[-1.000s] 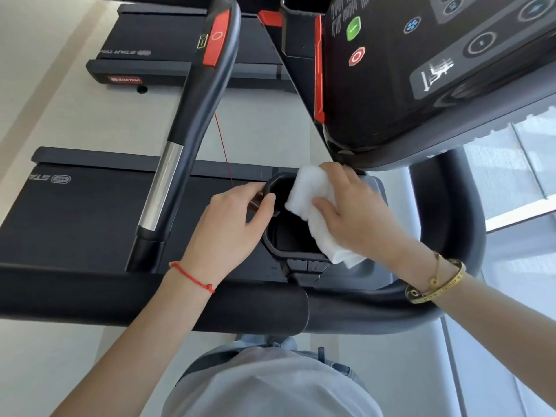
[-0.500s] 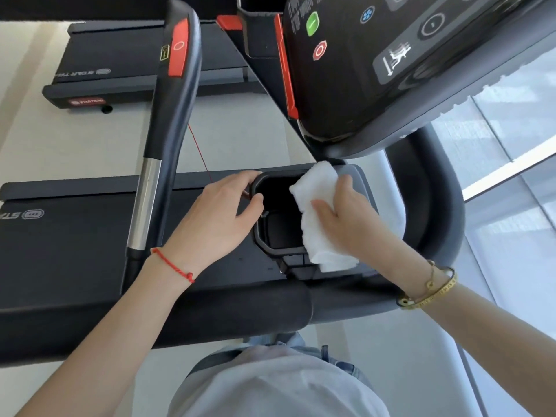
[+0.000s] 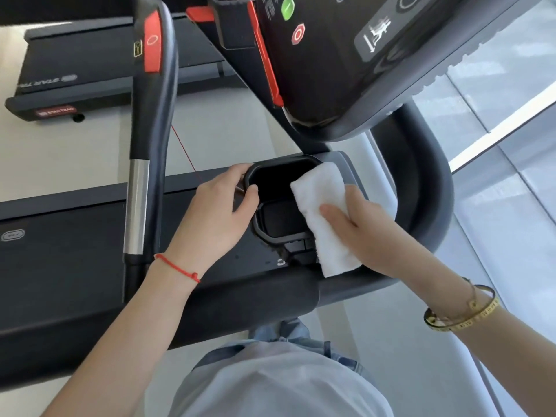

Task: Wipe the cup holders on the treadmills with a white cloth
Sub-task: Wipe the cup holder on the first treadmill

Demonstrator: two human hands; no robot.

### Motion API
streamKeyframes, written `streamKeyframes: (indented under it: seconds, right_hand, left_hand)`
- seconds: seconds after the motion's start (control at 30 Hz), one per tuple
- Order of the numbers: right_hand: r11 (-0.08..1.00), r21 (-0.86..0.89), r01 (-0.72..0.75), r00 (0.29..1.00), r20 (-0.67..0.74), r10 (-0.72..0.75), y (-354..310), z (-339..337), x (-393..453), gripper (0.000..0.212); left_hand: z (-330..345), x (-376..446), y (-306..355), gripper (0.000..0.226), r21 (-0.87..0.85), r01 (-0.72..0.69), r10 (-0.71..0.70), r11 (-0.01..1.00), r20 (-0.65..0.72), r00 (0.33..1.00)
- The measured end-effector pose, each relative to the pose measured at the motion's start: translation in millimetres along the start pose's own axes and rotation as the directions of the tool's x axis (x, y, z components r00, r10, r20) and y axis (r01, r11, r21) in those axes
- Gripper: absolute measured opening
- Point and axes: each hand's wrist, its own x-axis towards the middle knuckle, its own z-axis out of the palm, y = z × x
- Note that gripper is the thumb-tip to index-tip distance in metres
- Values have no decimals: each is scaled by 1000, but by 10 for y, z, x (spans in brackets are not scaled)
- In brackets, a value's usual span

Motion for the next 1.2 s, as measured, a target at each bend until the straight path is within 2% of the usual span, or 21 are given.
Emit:
streamKeyframes:
  seconds: [0.1,0.23,0.3,0.43,0.63,0.73,0.87,1.0,1.13,1.2]
  right_hand:
    - [1000,-1,26,1000,15,-26,11,15,-128,24]
    - [987,-111,120,992,52,-114,32,62,-228,66]
    - [959,-176,220,975,66,-212,49,95,-287,72]
    - [854,-275,442,896,103,-431,55,134,-344,66]
    - [766,-312,562,826,168,-538,-126,205,-154,53]
    - [779,-335,530,847,159,-508,-178,228,-56,48]
    - [781,-380,496,860,88,-503,-82,215,-126,51]
    - [816,-342,467,852,-73,-518,-34,219,-231,29]
    - [797,-452,402,798,-253,-546,96,118,-399,28]
    - [861,-418,291,851,-299,-432,155,25,-429,28]
  left_hand:
    - [3,0,3,33,6,-13,13,1000,-2,1000]
    - [11,-4,1,30,20,-27,27,999,-8,1000]
    - [11,-8,2,31,17,-23,23,1000,-8,1000]
    - [4,-19,-1,32,16,-18,18,1000,-9,1000]
    - [7,-26,-20,33,14,-24,24,1000,-15,1000]
    - [13,-22,-34,32,18,-29,30,999,-19,999]
    - [12,-29,-47,32,15,-20,21,1000,-15,1000]
    - [-1,-44,-38,33,16,-10,10,1000,-6,1000]
    - [-6,-48,-21,35,5,6,-6,1000,-6,1000]
    - [-3,-52,-12,37,7,15,-15,1000,1,1000]
